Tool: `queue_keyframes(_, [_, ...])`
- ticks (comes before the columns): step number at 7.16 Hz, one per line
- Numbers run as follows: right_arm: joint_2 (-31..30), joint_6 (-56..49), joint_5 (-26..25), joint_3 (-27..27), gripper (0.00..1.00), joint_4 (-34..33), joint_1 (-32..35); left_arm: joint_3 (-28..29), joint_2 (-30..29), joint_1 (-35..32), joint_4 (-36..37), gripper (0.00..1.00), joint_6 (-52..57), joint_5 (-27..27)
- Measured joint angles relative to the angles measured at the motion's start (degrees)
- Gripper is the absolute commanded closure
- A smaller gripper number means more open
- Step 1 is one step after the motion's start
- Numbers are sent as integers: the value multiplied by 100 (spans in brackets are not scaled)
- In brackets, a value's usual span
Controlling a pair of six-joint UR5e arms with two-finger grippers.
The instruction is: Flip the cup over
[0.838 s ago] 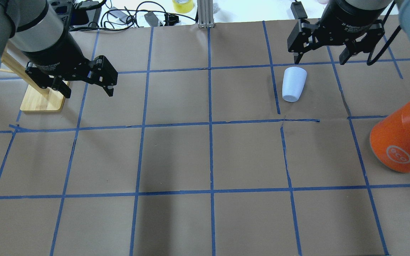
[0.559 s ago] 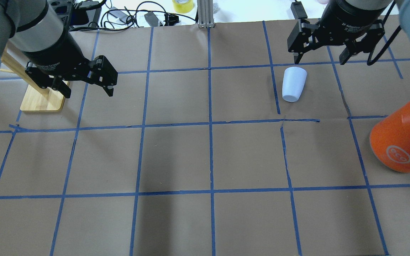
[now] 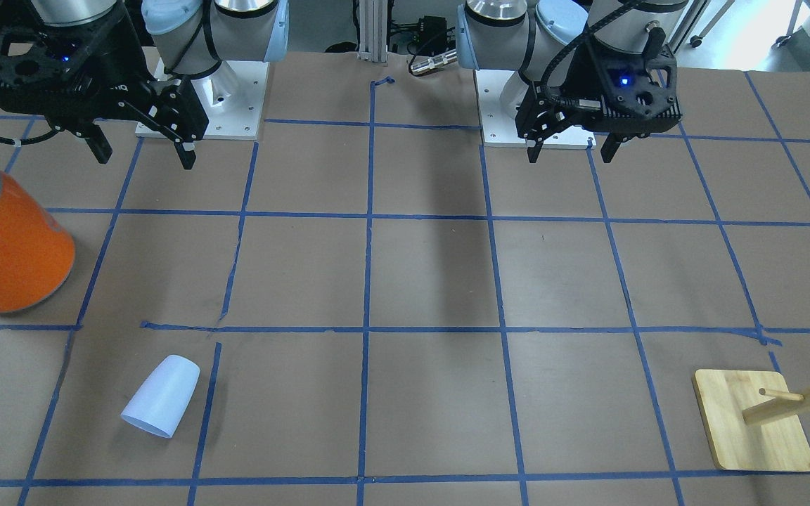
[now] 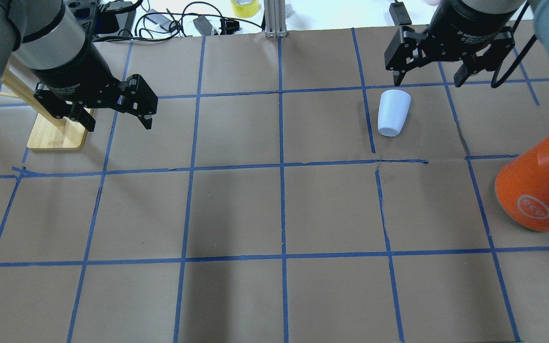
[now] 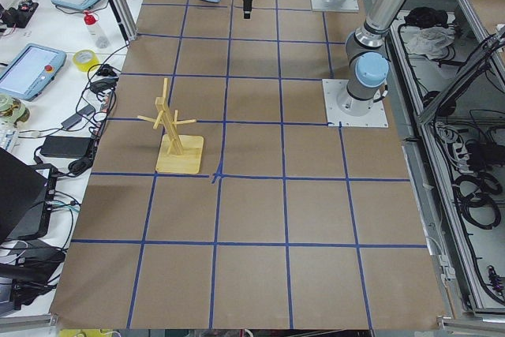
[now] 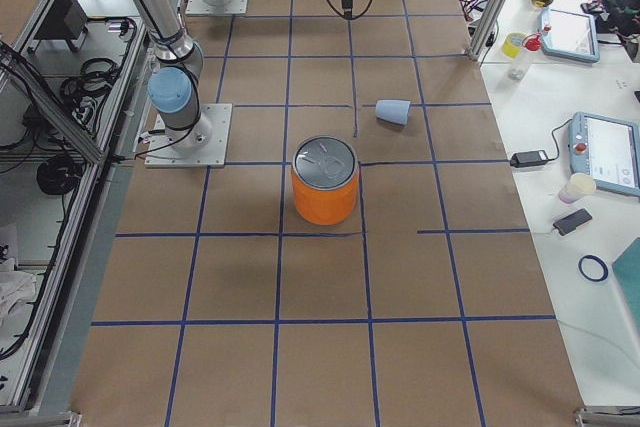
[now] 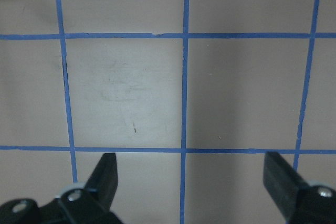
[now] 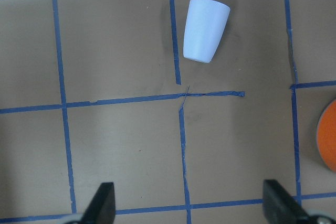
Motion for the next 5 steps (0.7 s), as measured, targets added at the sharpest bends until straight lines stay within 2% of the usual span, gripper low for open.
queue_keyframes(5, [256,17,24,61,0,-41,-39,0,0,4,0,0,2,-6])
